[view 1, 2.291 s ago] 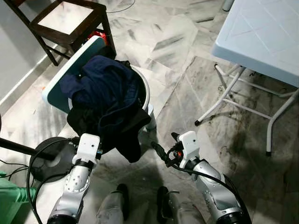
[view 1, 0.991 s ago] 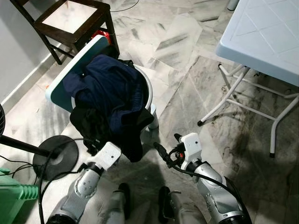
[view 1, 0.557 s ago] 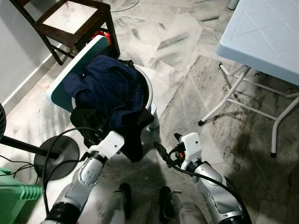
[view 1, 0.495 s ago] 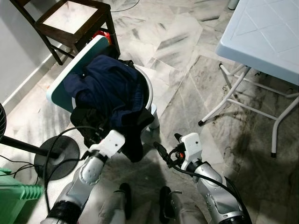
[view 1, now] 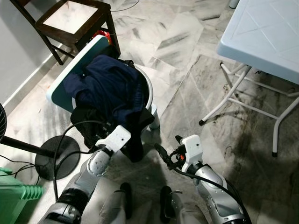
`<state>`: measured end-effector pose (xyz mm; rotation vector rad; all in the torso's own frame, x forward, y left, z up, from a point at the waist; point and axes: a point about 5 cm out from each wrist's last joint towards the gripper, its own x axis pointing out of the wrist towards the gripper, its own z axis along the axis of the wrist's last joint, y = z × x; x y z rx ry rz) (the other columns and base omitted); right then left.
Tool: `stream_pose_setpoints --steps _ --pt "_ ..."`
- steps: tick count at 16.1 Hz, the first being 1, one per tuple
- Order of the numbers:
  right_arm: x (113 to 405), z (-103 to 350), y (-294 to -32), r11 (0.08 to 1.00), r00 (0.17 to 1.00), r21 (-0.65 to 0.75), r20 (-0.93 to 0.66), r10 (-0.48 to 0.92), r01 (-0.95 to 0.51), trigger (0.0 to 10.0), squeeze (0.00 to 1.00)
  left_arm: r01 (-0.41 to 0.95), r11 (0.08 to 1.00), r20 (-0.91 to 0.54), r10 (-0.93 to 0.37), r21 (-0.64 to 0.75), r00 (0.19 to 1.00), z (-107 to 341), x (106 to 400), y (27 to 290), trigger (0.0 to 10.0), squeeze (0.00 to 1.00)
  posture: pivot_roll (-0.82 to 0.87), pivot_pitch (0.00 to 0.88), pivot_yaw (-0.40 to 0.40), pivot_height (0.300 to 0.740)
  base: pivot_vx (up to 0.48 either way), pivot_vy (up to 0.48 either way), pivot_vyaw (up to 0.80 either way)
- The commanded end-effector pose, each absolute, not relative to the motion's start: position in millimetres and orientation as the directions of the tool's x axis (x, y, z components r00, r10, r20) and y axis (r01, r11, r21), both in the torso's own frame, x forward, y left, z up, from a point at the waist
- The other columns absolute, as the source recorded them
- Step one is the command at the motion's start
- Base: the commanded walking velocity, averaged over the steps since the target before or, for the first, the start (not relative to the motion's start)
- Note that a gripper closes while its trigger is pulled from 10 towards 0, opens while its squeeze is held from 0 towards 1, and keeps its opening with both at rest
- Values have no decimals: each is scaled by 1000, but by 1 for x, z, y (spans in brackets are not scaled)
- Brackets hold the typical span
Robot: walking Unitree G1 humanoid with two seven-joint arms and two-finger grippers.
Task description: Hang hanger
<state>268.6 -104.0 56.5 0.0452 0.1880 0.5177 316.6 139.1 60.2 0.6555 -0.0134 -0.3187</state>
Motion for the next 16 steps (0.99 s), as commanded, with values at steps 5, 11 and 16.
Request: stream_pose_setpoints --steps 5,11,16 --pt "263 55 -106 877 860 98 -174 480 -470 10000 0 360 667 -130 -369 652 920 51 314 132 0 0 -30 318 55 740 0 0 0" --pt "263 55 -106 883 866 98 -172 469 -458 10000 0 375 585 -120 -428 719 896 51 313 127 0 0 -34 314 64 740 0 0 0" --pt "264 55 -106 887 870 97 -172 462 -452 10000 0 368 572 -119 -424 733 898 52 315 129 0 0 -33 312 68 740 0 0 0"
